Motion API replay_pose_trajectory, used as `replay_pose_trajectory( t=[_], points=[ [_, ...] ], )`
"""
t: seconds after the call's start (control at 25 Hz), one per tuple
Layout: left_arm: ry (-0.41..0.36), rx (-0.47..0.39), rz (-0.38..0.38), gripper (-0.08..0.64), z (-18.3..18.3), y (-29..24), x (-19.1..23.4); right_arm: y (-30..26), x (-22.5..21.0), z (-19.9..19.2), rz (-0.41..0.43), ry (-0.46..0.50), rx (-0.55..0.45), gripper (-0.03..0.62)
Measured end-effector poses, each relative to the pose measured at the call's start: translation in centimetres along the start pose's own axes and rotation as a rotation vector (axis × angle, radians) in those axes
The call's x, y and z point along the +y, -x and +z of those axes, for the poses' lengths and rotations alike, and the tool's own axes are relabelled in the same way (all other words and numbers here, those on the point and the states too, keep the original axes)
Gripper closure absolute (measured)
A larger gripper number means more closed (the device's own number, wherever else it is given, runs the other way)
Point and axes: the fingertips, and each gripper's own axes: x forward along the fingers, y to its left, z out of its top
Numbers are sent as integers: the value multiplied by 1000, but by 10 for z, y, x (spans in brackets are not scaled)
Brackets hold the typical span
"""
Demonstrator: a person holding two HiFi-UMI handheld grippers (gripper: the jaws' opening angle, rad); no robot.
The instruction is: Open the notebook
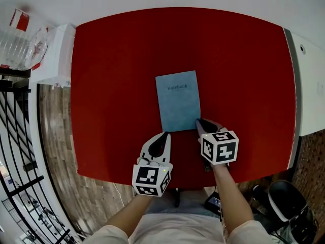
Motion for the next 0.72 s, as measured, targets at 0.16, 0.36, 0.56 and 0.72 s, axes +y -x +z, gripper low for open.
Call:
replay_pose_trajectory(
  t=[0.16, 0.36, 0.56, 0.72],
  points=[
    [1, -4, 0, 554, 1, 1, -2, 2, 0, 1, 0, -24, -17, 571],
    [2, -12, 14, 554, 1, 8, 1, 17, 11, 11, 10, -20, -59, 574],
    [16, -36, 30, 554, 7, 18, 5, 37, 36, 29, 18, 35, -96, 575],
    [32, -61, 41, 554, 14, 31, 9, 49, 64, 39, 26, 84, -112, 575]
  ],
)
